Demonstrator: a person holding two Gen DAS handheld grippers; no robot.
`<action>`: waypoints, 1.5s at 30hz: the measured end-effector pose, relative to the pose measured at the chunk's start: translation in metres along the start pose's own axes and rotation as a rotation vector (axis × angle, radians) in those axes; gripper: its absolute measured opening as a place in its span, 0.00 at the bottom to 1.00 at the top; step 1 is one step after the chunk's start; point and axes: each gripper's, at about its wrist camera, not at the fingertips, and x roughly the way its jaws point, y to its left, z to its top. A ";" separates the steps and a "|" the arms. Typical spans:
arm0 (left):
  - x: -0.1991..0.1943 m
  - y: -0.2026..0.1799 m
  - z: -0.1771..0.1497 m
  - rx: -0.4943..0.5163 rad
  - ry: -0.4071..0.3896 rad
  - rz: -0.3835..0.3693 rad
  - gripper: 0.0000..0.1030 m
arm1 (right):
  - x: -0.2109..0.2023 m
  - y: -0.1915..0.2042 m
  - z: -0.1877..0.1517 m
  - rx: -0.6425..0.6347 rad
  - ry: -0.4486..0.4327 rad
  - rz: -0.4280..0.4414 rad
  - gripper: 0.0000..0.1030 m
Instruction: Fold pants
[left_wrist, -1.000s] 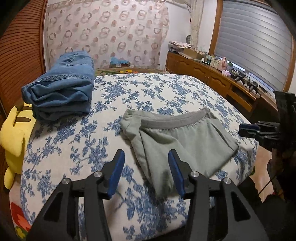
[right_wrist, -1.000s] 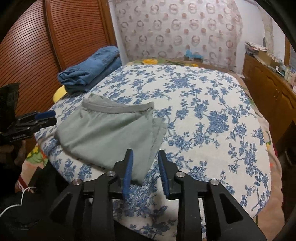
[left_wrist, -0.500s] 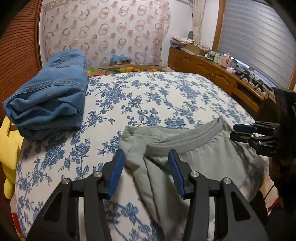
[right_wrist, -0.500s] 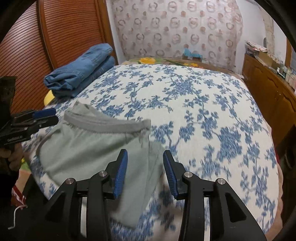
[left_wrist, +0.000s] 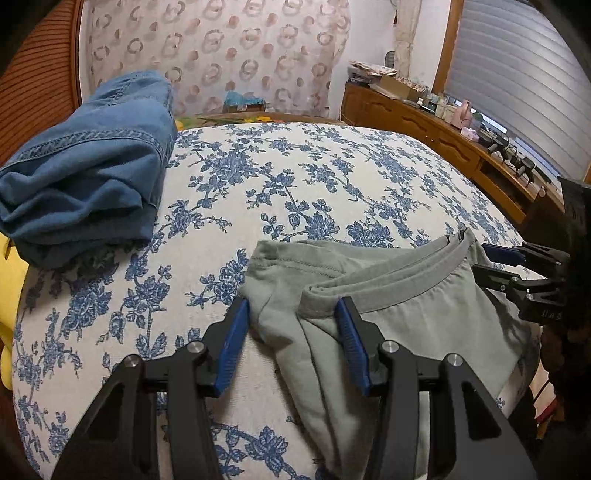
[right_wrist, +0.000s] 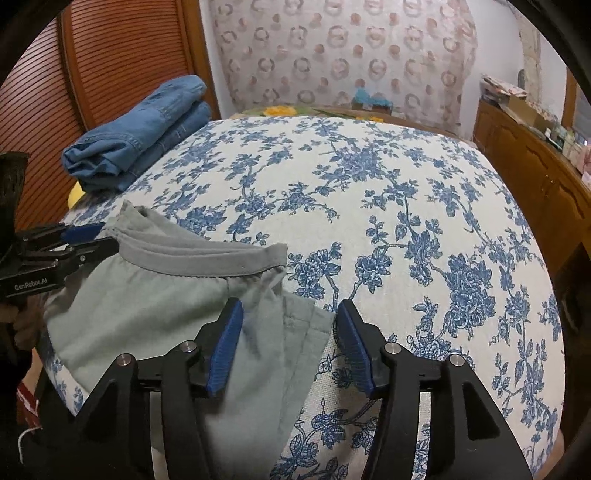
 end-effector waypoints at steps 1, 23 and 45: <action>0.000 0.000 0.000 0.004 -0.001 0.000 0.48 | 0.001 0.001 0.000 0.000 -0.002 -0.007 0.56; 0.001 -0.002 -0.003 0.016 -0.005 0.000 0.50 | 0.002 0.001 -0.003 0.021 -0.043 0.010 0.44; 0.001 0.002 -0.001 -0.007 0.007 -0.042 0.36 | 0.001 0.013 -0.002 -0.036 -0.026 0.072 0.12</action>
